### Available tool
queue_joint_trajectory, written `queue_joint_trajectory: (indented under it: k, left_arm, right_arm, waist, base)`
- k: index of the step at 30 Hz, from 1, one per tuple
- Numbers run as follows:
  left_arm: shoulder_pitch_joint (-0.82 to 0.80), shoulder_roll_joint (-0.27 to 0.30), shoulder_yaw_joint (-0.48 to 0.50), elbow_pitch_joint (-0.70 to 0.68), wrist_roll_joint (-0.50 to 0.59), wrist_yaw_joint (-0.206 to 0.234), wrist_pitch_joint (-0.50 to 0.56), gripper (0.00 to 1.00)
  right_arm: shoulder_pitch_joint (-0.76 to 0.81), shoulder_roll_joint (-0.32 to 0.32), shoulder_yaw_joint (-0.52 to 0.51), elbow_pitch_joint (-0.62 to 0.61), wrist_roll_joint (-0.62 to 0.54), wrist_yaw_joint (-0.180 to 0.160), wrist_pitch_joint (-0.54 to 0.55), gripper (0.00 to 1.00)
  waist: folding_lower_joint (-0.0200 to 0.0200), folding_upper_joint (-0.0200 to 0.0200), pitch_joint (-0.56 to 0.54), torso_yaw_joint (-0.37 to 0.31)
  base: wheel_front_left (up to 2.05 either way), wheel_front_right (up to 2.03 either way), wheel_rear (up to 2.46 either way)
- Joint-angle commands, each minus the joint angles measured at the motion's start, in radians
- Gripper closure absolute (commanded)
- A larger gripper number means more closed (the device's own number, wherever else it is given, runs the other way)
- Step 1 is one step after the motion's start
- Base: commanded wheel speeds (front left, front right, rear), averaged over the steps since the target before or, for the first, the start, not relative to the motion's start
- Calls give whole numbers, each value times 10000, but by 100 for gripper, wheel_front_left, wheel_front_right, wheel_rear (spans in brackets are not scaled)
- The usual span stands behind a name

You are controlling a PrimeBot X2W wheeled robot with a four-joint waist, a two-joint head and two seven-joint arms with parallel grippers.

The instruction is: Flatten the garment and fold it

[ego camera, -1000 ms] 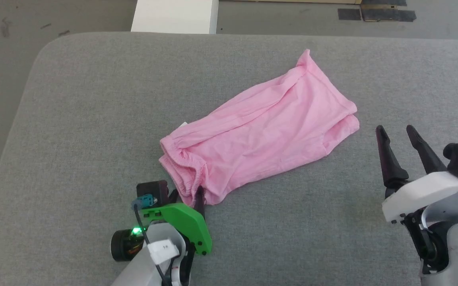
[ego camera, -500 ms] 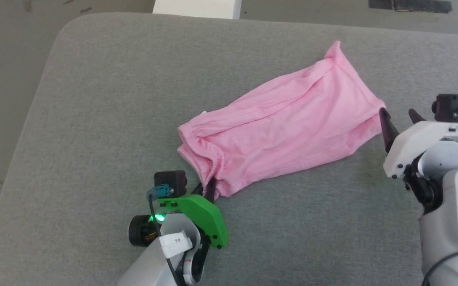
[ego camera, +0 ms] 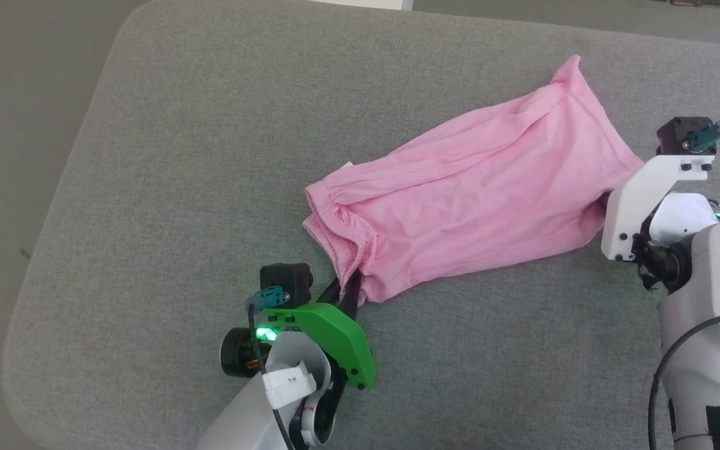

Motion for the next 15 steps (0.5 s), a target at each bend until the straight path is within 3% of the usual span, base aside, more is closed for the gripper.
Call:
queue_joint_trajectory:
  k: [1,7,15]
  left_arm:
    - [37,27,-31,253,-112,-19,65,100]
    - [169,116,-58,344,-178,-121,1,100]
    - [636,476,-173,163,-313,-345,143,100]
  right_arm:
    - [130,1,10,154,48,-13,60,100]
    - [520,-89,163,-227,649,-13,-777,100]
    - [2872,-34,366,-1975,1754,-13,-1718,100]
  waist:
    - [1,-1,-13,-25]
    - [1,-1,-340,-221]
    - [1,-1,-1219,-603]
  base:
    - [0,0,0]
    - [0,0,0]
    - [0,0,0]
